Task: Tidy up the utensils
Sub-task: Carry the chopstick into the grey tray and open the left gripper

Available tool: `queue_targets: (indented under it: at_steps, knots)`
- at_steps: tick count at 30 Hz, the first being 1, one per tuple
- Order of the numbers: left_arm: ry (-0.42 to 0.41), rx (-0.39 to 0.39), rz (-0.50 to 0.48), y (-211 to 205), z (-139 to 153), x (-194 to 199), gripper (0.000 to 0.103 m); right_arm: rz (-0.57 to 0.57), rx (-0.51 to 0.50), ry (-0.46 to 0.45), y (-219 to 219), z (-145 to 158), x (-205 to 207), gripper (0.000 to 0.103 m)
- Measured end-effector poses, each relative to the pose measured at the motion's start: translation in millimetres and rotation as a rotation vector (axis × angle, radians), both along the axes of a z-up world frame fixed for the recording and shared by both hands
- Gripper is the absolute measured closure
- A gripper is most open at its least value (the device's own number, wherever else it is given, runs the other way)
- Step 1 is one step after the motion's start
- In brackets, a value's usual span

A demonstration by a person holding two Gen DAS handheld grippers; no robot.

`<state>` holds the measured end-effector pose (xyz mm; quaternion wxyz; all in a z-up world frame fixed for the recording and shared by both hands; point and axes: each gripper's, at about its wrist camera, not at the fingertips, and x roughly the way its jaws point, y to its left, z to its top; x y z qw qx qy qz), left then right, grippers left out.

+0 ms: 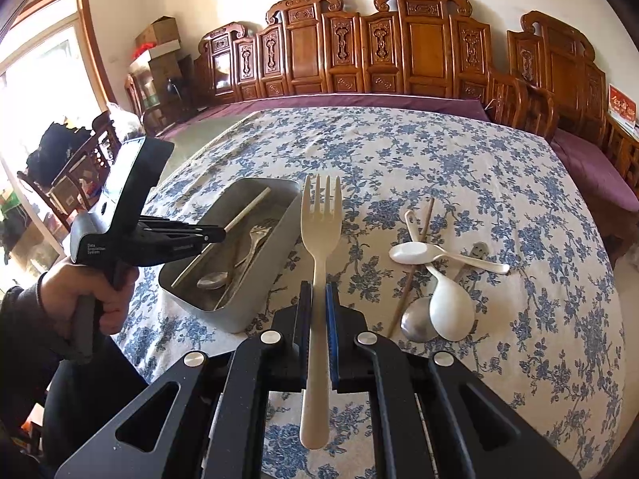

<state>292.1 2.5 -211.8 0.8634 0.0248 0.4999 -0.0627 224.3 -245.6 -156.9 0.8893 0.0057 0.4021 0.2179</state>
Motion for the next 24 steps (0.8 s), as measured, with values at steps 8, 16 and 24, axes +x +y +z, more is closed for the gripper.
queue_targets:
  at_steps: [8, 16, 24]
  knots:
    - [-0.036, -0.001, -0.017, 9, 23, -14, 0.086, 0.025, 0.002, 0.001, 23, 0, 5, 0.094]
    - [-0.085, 0.011, -0.015, 33, 51, -33, 0.081, 0.048, 0.029, 0.018, 55, 1, 26, 0.094]
    - [-0.119, 0.012, -0.002, 60, 70, -49, 0.077, 0.062, 0.026, 0.051, 89, -6, 50, 0.094]
